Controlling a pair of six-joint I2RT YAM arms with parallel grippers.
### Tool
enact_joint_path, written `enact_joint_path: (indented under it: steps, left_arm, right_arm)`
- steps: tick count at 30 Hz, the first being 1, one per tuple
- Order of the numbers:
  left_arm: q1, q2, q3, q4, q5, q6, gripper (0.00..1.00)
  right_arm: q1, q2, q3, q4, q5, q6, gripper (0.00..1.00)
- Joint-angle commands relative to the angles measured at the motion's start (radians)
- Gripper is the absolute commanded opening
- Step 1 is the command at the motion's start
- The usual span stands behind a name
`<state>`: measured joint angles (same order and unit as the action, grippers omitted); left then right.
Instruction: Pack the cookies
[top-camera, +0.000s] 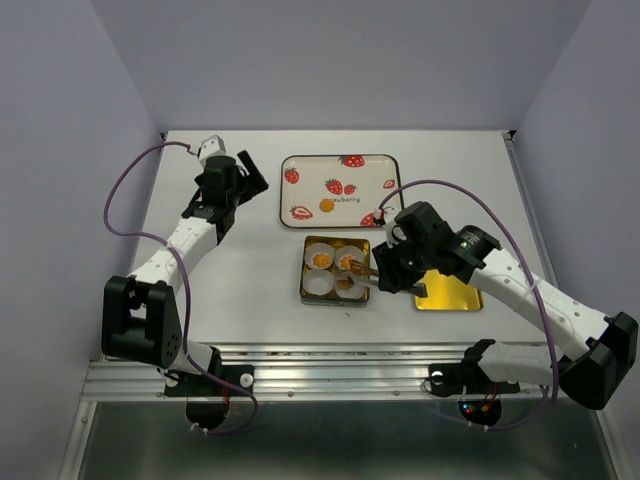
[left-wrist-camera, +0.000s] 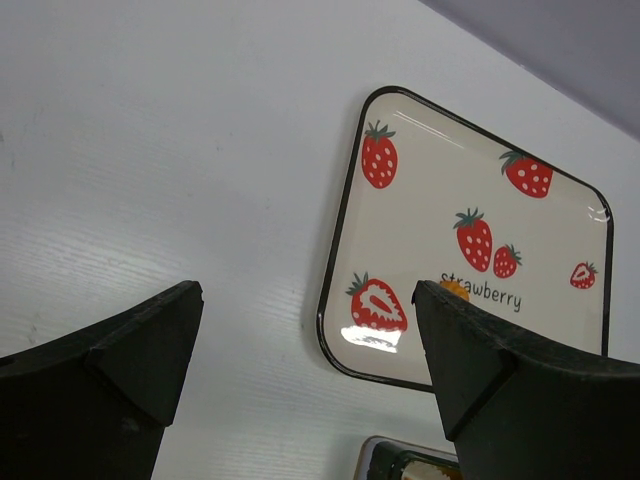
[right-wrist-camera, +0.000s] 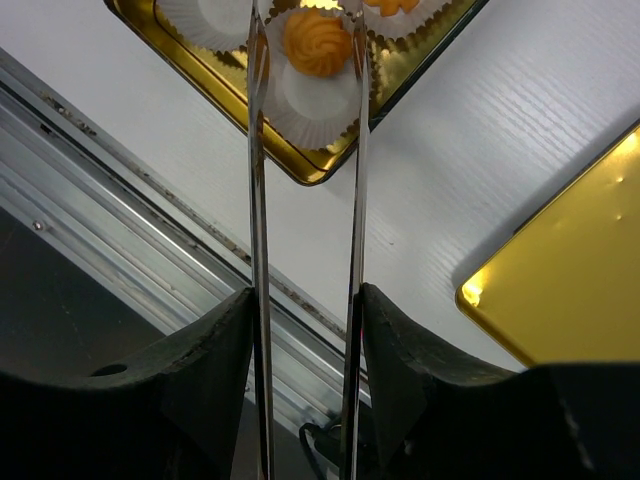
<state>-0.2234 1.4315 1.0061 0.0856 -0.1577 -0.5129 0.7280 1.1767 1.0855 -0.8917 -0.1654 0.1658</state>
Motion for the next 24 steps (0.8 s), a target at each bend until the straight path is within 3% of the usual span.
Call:
enact_joint_path:
  steps: [1, 18, 24]
  left_arm:
    - [-0.007, -0.029, 0.006, 0.034, -0.019, 0.013, 0.99]
    - [-0.005, -0.042, 0.009, 0.034, -0.020, 0.011, 0.99]
    - [-0.007, -0.051, 0.017, 0.032, -0.025, 0.014, 0.99]
  right_arm:
    - [0.010, -0.023, 0.040, -0.001, 0.004, 0.011, 0.52]
    - [0.010, -0.045, 0.093, 0.020, 0.046, -0.038, 0.47]
    - [0.010, -0.034, 0.131, 0.181, 0.223, -0.051, 0.43]
